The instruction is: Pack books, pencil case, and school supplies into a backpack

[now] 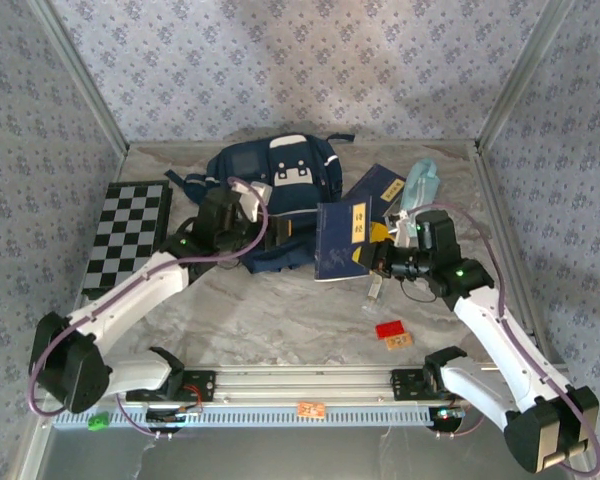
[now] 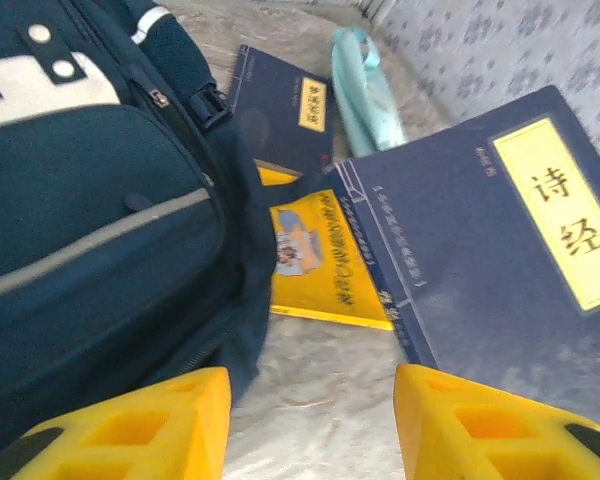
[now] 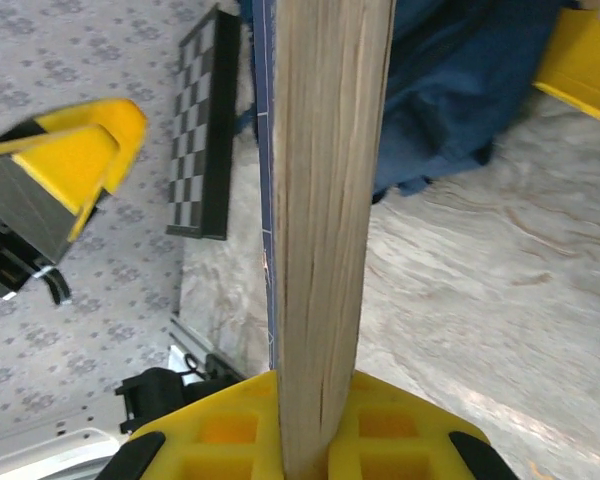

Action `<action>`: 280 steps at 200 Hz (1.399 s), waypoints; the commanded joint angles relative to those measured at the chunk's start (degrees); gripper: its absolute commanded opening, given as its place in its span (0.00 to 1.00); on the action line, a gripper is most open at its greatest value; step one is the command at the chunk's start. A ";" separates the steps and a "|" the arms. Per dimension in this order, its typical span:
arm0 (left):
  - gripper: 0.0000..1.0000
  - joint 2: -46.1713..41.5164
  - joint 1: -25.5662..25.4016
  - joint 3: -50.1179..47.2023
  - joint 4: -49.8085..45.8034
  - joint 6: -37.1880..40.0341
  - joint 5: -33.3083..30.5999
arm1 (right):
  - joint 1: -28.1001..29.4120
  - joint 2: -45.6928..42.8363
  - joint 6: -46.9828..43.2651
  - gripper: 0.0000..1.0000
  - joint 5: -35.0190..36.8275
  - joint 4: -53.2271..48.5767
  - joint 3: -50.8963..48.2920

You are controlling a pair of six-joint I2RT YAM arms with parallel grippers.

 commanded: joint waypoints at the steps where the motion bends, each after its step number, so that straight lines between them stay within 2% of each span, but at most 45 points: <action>1: 0.49 5.43 0.36 4.40 -8.92 18.45 -4.78 | -2.21 -1.12 -3.56 0.00 0.93 -7.03 1.90; 63: 0.61 23.63 0.55 18.29 -17.25 32.07 -8.09 | -7.75 -1.29 -4.78 0.00 -1.31 -9.76 1.97; 106: 0.65 34.01 1.26 27.94 -25.85 36.81 -7.99 | -9.25 -0.49 -4.70 0.00 -2.66 -8.84 1.27; 143: 0.68 38.58 1.57 30.17 -26.59 39.49 -5.75 | -9.65 0.08 -4.28 0.00 -3.10 -6.82 1.37; 172: 0.68 42.13 1.99 32.98 -26.65 41.00 -9.33 | -9.70 0.36 -3.68 0.00 -3.69 -5.84 1.15; 206: 0.67 43.74 2.55 34.09 -24.26 41.00 -10.31 | -9.76 -0.06 -3.10 0.00 -3.88 -5.44 1.23; 227: 0.55 45.05 3.42 35.86 -24.63 40.30 -11.17 | -9.72 -0.63 -2.93 0.00 -3.79 -5.21 0.96; 251: 0.28 44.23 3.87 36.24 -25.20 39.90 -10.26 | -9.75 -0.87 -2.93 0.00 -3.70 -5.52 0.80; 280: 0.03 41.38 3.87 35.44 -25.76 39.73 -9.12 | -9.87 -1.03 -3.37 0.00 -3.81 -6.11 1.21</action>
